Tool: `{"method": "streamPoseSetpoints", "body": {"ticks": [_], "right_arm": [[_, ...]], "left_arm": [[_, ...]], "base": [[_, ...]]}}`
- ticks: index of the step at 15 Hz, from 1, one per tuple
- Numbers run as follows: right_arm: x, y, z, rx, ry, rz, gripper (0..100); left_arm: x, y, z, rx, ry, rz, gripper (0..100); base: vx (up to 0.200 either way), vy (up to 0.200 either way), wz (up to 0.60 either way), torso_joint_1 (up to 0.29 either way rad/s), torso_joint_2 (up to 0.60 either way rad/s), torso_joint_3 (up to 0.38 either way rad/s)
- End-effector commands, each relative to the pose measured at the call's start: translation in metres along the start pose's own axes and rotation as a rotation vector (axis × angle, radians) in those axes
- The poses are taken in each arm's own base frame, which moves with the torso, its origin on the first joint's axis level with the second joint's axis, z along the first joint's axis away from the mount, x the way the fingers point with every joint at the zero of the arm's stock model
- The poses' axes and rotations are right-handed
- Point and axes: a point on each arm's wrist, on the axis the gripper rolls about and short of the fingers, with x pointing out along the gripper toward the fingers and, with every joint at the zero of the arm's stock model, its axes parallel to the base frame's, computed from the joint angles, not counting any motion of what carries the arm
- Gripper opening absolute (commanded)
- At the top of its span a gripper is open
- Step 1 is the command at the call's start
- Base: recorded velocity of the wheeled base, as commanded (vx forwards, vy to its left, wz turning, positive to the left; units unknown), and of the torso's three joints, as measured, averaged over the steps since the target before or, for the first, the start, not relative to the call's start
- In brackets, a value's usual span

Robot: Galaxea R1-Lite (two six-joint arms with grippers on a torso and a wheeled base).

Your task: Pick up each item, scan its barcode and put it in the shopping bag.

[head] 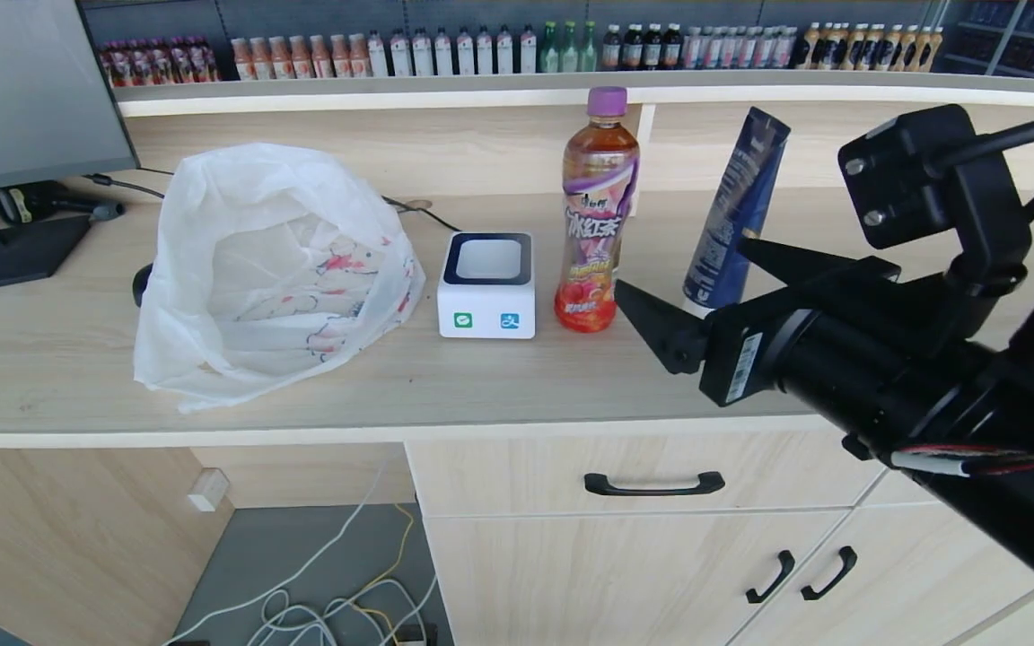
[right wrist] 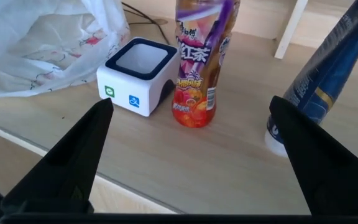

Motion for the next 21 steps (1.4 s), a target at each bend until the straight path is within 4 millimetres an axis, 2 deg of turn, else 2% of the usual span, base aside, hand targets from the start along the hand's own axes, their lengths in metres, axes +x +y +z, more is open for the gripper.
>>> {"method": "streamPoseSetpoints", "body": {"ticks": [1,4,7,11,15,21], "right_arm": [[0.019,0.011,-0.009,-0.002,0.005,0.002,100],[0.04,0.021,-0.023,0.013,-0.019,-0.047,100],[0.061,0.025,-0.021,0.023,-0.038,-0.079,100],[0.076,0.011,-0.029,0.014,-0.022,-0.154,100],[0.097,0.019,-0.029,0.02,-0.042,-0.163,100],[0.117,0.023,-0.028,0.031,-0.057,-0.225,100]], "left_arm": [[0.0,0.0,0.0,0.0,0.0,0.0,0],[0.0,0.0,0.0,0.0,0.0,0.0,0],[0.0,0.0,0.0,0.0,0.0,0.0,0],[0.0,0.0,0.0,0.0,0.0,0.0,0],[0.0,0.0,0.0,0.0,0.0,0.0,0],[0.0,0.0,0.0,0.0,0.0,0.0,0]], "base": [[0.0,0.0,0.0,0.0,0.0,0.0],[0.0,0.0,0.0,0.0,0.0,0.0],[0.0,0.0,0.0,0.0,0.0,0.0],[0.0,0.0,0.0,0.0,0.0,0.0],[0.0,0.0,0.0,0.0,0.0,0.0],[0.0,0.0,0.0,0.0,0.0,0.0]]}}
